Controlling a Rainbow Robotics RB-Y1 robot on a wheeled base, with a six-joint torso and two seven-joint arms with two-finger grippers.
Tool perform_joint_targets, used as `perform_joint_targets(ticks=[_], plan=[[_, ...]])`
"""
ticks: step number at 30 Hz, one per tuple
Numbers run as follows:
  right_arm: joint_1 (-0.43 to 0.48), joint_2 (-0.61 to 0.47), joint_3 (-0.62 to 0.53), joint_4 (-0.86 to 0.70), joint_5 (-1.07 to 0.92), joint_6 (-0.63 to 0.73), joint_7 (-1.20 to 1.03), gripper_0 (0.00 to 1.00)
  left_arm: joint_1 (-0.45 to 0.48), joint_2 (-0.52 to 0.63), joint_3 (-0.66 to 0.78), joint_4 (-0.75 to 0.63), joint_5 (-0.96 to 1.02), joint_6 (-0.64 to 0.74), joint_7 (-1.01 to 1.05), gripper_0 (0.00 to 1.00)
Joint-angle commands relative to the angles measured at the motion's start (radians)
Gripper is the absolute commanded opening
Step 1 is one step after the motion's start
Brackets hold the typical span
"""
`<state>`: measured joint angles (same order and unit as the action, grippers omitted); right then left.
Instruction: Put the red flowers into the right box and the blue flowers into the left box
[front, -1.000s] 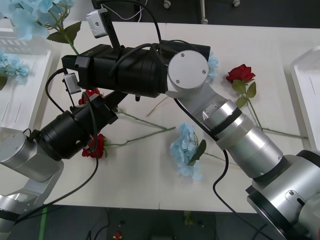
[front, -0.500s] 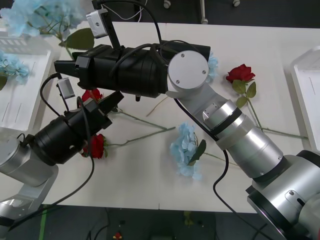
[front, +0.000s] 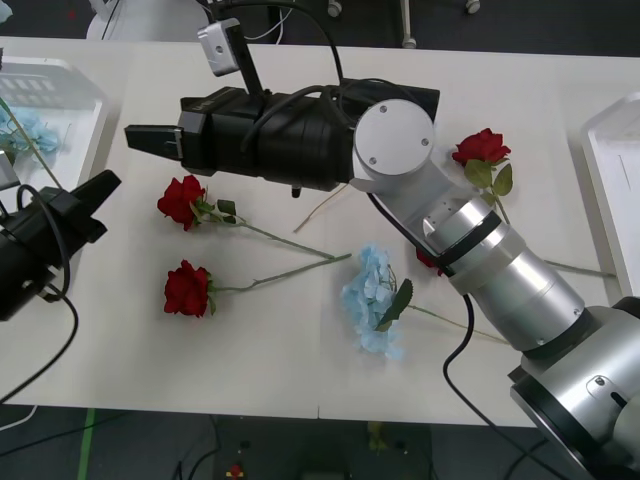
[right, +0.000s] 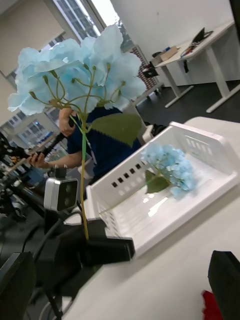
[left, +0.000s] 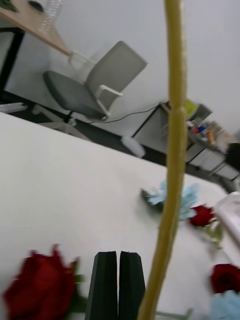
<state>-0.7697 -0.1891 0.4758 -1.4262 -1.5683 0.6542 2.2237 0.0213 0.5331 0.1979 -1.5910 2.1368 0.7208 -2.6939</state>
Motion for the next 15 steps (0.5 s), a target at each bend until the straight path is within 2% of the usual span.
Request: perform_joint_targets(ticks=[1,10,15], plan=[[0.006,-0.109,-0.057,-0.017,0.1,0.044,-0.139,1.0,-0.179,0.096,0.101,0.187,-0.155,0.042,-0.011,0.0],[0.004,-0.24,-0.204,-0.017,0.513,0.314,-0.477,1.0,-0.508,0.189,0.186,0.634,-0.552,0.045,0.006,0.0],[0.006,-0.294,-0.241,-0.017,0.668,0.432,-0.569,1.0,-0.598,0.232,0.215,0.786,-0.745,0.016,0.095,0.0]])
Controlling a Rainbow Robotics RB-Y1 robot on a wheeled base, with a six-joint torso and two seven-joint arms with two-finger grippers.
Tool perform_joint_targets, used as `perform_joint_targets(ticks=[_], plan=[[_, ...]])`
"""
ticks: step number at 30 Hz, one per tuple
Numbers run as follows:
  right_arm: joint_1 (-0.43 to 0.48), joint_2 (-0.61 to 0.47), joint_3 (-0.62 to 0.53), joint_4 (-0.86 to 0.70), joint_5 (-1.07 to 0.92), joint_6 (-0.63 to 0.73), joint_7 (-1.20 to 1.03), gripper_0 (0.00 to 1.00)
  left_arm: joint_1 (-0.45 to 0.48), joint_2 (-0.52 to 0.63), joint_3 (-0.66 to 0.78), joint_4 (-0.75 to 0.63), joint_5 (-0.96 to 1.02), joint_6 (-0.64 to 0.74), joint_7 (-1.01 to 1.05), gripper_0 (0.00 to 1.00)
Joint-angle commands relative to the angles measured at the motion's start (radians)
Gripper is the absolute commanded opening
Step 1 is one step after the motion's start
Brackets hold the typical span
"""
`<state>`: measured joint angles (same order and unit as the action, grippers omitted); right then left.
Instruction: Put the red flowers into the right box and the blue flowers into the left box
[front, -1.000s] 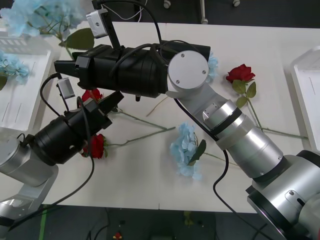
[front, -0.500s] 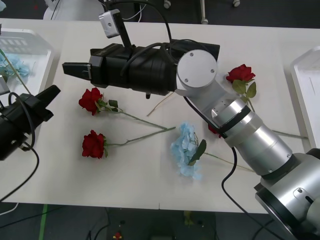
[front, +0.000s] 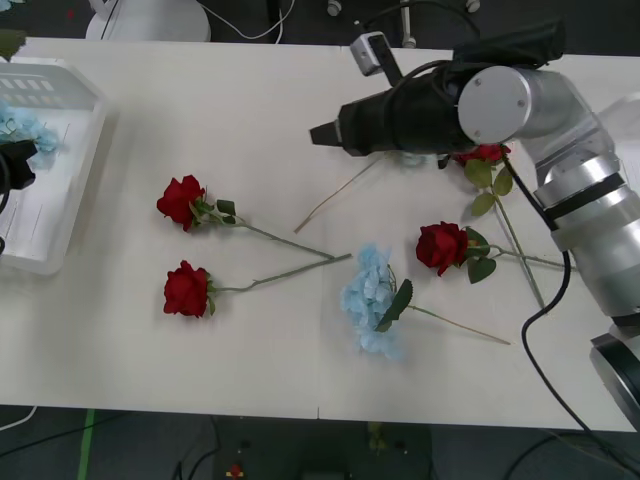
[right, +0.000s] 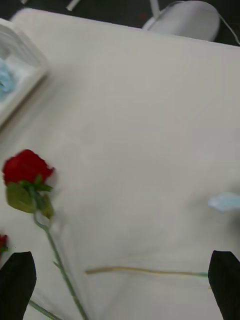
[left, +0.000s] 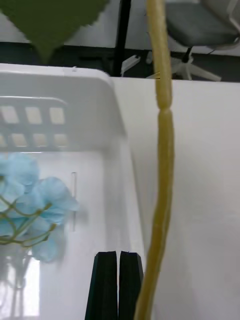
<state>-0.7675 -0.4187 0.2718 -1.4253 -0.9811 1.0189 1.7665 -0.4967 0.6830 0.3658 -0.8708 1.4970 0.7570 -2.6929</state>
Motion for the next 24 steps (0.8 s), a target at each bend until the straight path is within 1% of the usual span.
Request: perform_joint_targets(ticks=[1,4,8,13,14,17,23,24], plan=[[0.002,-0.071,-0.042,-0.018,0.111,0.093,-0.128,1.0,-0.088,0.093,0.054,0.084,-0.144,-0.019,0.111,0.0],[0.002,-0.089,-0.046,-0.01,0.205,0.176,-0.167,1.0,-0.091,0.135,0.073,0.119,-0.267,-0.013,0.153,0.0],[0.002,-0.1,-0.054,0.042,0.286,0.231,-0.168,1.0,-0.092,0.19,0.088,0.154,-0.382,0.035,0.214,0.0],[0.0,-0.104,-0.066,0.158,0.383,0.227,-0.154,1.0,-0.092,0.208,0.082,0.162,-0.547,0.041,0.338,0.0],[-0.006,-0.104,-0.068,0.197,0.415,0.219,-0.151,1.0,-0.092,0.208,0.078,0.162,-0.613,0.03,0.403,0.0],[-0.016,-0.104,-0.068,0.258,0.504,0.216,-0.15,1.0,-0.094,0.204,0.07,0.162,-0.712,0.012,0.496,0.0],[-0.024,-0.104,-0.068,0.341,0.558,0.21,-0.145,1.0,-0.094,0.201,0.053,0.154,-0.833,0.002,0.619,0.0],[-0.024,-0.103,-0.066,0.348,0.575,0.211,-0.145,1.0,-0.097,0.201,0.051,0.153,-0.845,0.002,0.633,0.03]])
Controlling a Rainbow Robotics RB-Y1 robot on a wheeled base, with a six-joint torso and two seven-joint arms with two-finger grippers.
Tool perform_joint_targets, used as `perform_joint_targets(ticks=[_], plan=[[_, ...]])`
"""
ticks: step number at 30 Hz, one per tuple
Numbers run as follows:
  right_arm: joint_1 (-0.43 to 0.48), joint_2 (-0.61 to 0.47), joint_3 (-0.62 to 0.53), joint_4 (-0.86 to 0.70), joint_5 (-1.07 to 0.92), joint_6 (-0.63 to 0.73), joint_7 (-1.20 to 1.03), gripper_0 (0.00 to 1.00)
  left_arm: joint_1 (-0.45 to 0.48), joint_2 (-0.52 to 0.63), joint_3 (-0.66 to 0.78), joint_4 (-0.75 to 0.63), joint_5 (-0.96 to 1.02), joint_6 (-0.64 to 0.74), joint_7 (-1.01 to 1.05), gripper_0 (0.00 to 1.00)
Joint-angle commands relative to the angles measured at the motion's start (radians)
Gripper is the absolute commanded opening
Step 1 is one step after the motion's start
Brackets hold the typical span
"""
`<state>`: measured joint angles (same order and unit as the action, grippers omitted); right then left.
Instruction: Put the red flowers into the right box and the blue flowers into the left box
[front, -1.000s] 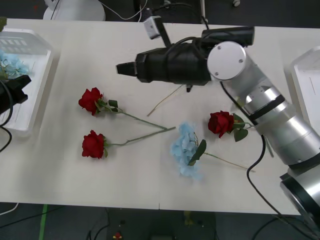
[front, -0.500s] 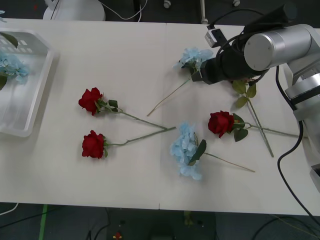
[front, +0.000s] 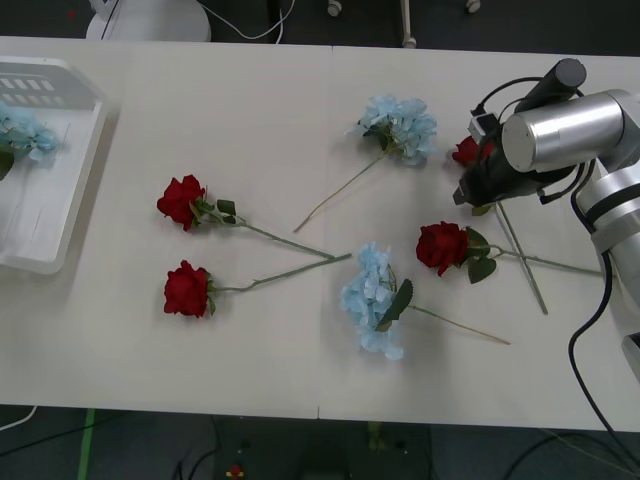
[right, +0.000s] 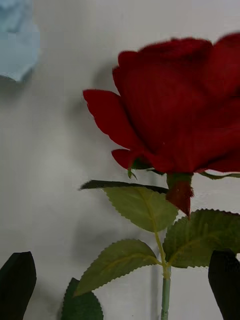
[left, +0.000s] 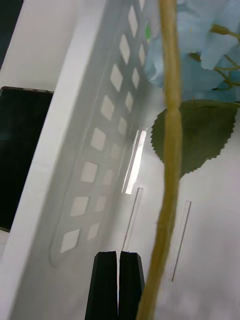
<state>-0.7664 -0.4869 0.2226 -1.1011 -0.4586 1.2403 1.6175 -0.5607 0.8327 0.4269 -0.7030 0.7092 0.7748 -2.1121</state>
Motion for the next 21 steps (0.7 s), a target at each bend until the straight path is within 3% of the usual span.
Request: perform_joint_targets(ticks=[1,5,7,10,17,21], plan=[[-0.025,-0.036,-0.019,0.04,0.066,-0.01,0.004,1.0,-0.034,0.048,-0.011,-0.013,-0.071,-0.016,0.066,0.19],[-0.03,-0.035,-0.019,0.084,0.077,-0.015,0.007,1.0,-0.042,0.046,-0.014,-0.013,-0.07,-0.016,0.081,0.63],[-0.031,-0.035,-0.019,0.093,0.08,-0.019,0.002,1.0,-0.051,0.046,-0.016,-0.015,-0.045,-0.002,0.081,0.8],[-0.03,-0.032,-0.019,0.099,0.101,-0.021,-0.001,1.0,-0.081,0.048,-0.007,-0.038,0.046,0.106,0.081,0.95],[-0.047,-0.019,-0.019,0.17,0.098,-0.036,-0.01,1.0,-0.099,0.049,0.0,-0.251,0.225,0.374,0.127,0.98],[-0.068,-0.01,-0.019,0.217,0.094,-0.039,-0.011,1.0,-0.097,0.049,-0.02,-0.397,0.292,0.518,0.343,0.98]])
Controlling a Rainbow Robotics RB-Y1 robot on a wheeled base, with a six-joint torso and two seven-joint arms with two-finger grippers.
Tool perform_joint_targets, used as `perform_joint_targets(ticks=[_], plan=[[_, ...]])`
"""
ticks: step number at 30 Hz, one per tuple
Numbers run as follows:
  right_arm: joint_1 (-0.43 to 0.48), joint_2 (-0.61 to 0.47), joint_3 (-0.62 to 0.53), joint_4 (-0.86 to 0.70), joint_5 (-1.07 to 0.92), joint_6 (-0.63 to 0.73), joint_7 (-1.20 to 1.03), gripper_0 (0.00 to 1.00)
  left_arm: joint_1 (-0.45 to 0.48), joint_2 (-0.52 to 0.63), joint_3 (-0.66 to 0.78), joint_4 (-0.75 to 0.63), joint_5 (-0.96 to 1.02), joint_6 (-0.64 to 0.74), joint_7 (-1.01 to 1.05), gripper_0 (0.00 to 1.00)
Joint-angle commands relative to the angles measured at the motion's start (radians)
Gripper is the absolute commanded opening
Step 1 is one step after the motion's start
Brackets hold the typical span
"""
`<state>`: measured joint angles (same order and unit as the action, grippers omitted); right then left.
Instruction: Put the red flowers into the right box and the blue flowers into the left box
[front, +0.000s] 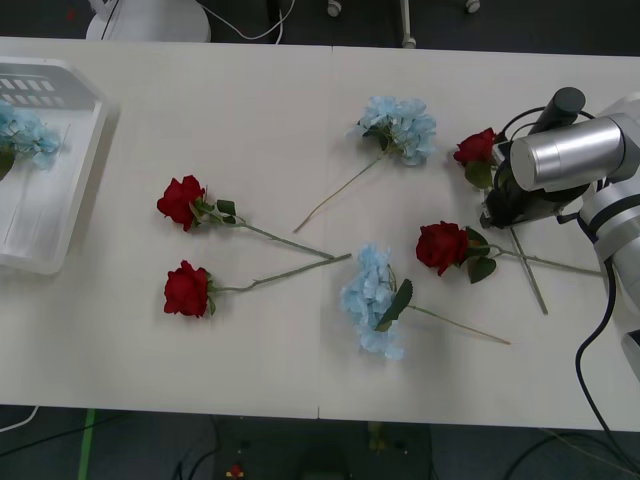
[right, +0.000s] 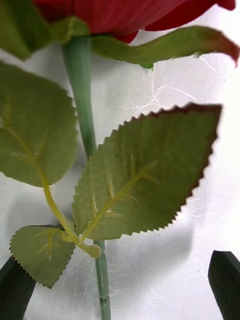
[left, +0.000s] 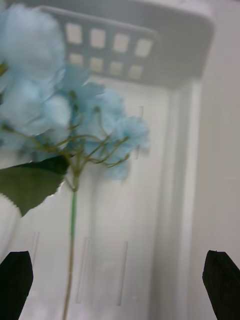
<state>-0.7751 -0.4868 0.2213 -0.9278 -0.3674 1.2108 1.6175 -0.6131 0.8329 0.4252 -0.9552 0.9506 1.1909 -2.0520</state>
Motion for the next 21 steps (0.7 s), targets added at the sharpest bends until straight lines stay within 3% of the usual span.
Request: perform_joint_targets(ticks=[1,2,3,4,5,6,7,13,21], plan=[[-0.064,-0.006,-0.017,0.057,0.001,-0.01,-0.011,1.0,-0.046,0.049,-0.036,-0.192,0.057,0.142,0.375,1.0],[-0.069,-0.006,-0.017,0.063,-0.001,-0.01,-0.011,1.0,-0.046,0.048,-0.046,-0.215,0.054,0.161,0.421,1.0],[-0.073,-0.003,-0.017,0.07,-0.002,-0.01,-0.011,0.85,-0.045,0.044,-0.068,-0.27,0.047,0.196,0.513,1.0],[-0.081,0.001,-0.017,0.078,-0.004,-0.008,-0.013,0.55,-0.046,0.035,-0.091,-0.329,0.034,0.23,0.616,1.0],[-0.082,0.001,-0.019,0.084,-0.004,-0.007,-0.013,0.41,-0.046,0.031,-0.1,-0.358,0.027,0.245,0.668,1.0],[-0.088,0.004,-0.017,0.09,-0.005,-0.007,-0.014,0.17,-0.046,0.014,-0.12,-0.413,0.007,0.28,0.774,1.0],[-0.092,0.004,-0.017,0.096,-0.004,-0.008,-0.016,0.02,-0.045,-0.006,-0.141,-0.474,-0.012,0.309,0.888,1.0],[-0.092,0.007,-0.017,0.099,-0.015,-0.007,-0.021,0.0,-0.046,-0.117,-0.299,-0.721,-0.136,0.381,1.411,1.0],[-0.108,-0.001,-0.073,0.098,-0.087,0.006,-0.013,0.0,-0.062,-0.305,-0.516,-0.787,-0.372,0.366,1.747,1.0]])
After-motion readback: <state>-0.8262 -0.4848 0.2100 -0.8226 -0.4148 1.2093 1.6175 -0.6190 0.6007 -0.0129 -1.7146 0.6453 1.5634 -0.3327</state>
